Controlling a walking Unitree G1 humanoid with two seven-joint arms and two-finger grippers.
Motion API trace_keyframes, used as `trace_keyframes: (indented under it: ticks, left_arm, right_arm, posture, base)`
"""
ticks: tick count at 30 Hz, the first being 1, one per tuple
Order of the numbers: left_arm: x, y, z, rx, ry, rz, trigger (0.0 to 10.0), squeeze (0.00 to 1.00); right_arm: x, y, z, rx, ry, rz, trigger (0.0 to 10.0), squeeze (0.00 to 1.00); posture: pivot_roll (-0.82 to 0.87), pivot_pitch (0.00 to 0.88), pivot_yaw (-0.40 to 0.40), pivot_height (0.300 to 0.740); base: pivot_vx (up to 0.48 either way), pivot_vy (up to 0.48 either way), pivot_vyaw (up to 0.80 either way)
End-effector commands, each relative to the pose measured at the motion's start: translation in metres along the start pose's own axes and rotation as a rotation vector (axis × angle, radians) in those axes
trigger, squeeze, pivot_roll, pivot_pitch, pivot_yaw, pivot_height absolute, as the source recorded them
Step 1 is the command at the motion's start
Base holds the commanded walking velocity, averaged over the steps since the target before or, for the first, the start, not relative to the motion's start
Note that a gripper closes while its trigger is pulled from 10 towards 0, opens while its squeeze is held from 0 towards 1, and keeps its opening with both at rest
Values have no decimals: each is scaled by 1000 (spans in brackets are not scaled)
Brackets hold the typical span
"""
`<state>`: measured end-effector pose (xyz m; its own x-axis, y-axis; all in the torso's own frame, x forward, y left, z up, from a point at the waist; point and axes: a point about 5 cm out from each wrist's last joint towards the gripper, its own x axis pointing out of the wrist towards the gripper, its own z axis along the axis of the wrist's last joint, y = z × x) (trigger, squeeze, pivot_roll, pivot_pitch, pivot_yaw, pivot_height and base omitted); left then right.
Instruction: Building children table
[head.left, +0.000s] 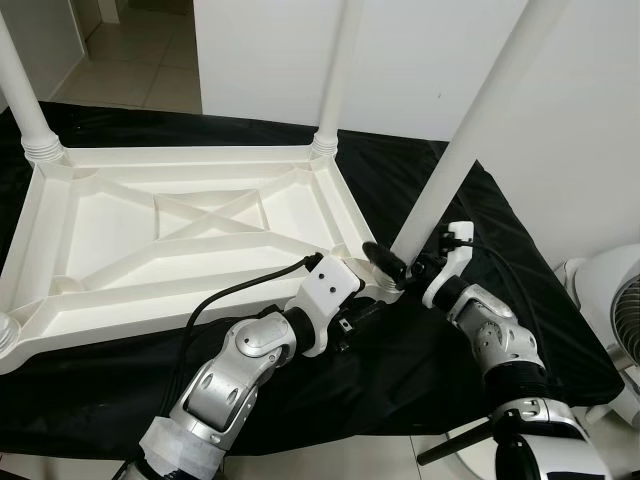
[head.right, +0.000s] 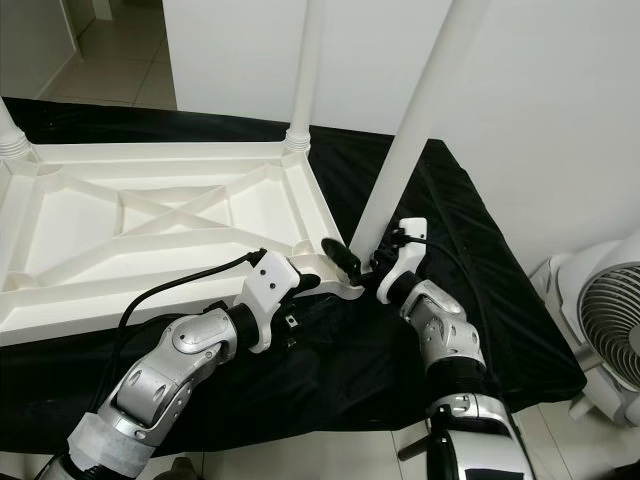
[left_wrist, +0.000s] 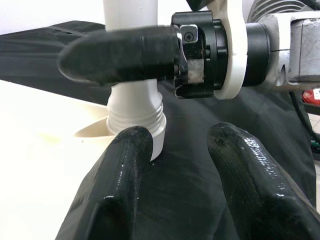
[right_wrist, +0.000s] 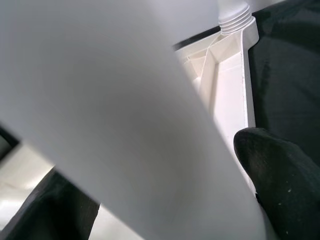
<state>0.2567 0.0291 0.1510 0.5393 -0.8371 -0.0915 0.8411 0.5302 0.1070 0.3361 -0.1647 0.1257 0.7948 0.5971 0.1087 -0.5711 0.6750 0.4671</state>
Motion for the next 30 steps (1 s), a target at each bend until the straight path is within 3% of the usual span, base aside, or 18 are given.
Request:
trace_keyframes:
  ticks: [1,7,9,11,17,18,22,23,24,25,26,28,29,30]
  left_arm:
    - [2,-3,2,3,-3,-31,10000,0]
    - [2,-4,2,3,-1,-37,10000,0]
    - [2,-4,2,2,-1,-37,10000,0]
    - [2,-4,2,3,-1,-37,10000,0]
    - [1,-4,2,2,0,-35,10000,0]
    - [1,-4,2,1,-1,-32,10000,0]
    - [1,-5,1,1,-1,-32,10000,0]
    - [1,-5,2,1,-1,-32,10000,0]
    - [1,-5,2,1,-1,-32,10000,0]
    - [1,-5,2,1,-1,-31,10000,0]
    - [1,-4,2,1,-1,-30,10000,0]
    - [1,-4,2,1,-1,-30,10000,0]
    - [1,-4,2,1,-1,-30,10000,0]
    - [1,-4,2,0,-1,-30,10000,0]
  right_arm:
    - [1,4,-9,84,8,8,10000,0]
    - [2,4,-13,185,-21,-15,10000,0]
    - [2,2,-14,293,-40,-36,10000,0]
    - [2,2,-14,343,-46,-42,10000,0]
    - [4,6,-19,395,-46,-40,10000,0]
    - [5,11,-23,485,-45,-37,10000,0]
    - [6,15,-25,479,-31,-26,10000,0]
    - [6,18,-26,421,-5,-20,10000,0]
    - [6,18,-26,421,-5,-20,10000,0]
    - [7,20,-26,341,17,-19,10000,0]
    - [8,22,-24,181,41,-15,10000,0]
    - [10,24,-21,-37,69,-3,10000,0]
    - [10,24,-21,-37,69,-3,10000,0]
    - [11,24,-18,-112,74,1,10000,0]
  posture:
    - [153,0,-118,740]
    - [151,0,-114,740]
    - [152,0,-114,740]
    - [152,0,-114,740]
    - [156,0,-117,740]
    - [156,0,-118,740]
    - [157,0,-118,740]
    - [157,0,-119,740]
    - [157,0,-119,740]
    - [157,0,-119,740]
    - [157,0,-119,740]
    - [157,0,-120,740]
    - [157,0,-120,740]
    - [157,0,-120,740]
  base:
    - [0,0,0]
    - [0,0,0]
    - [0,0,0]
    - [0,0,0]
    - [0,0,0]
    - [0,0,0]
    - [0,0,0]
    - [0,0,0]
    - [0,0,0]
    - [0,0,0]
    - [0,0,0]
    - [0,0,0]
    - [0,0,0]
    - [0,0,0]
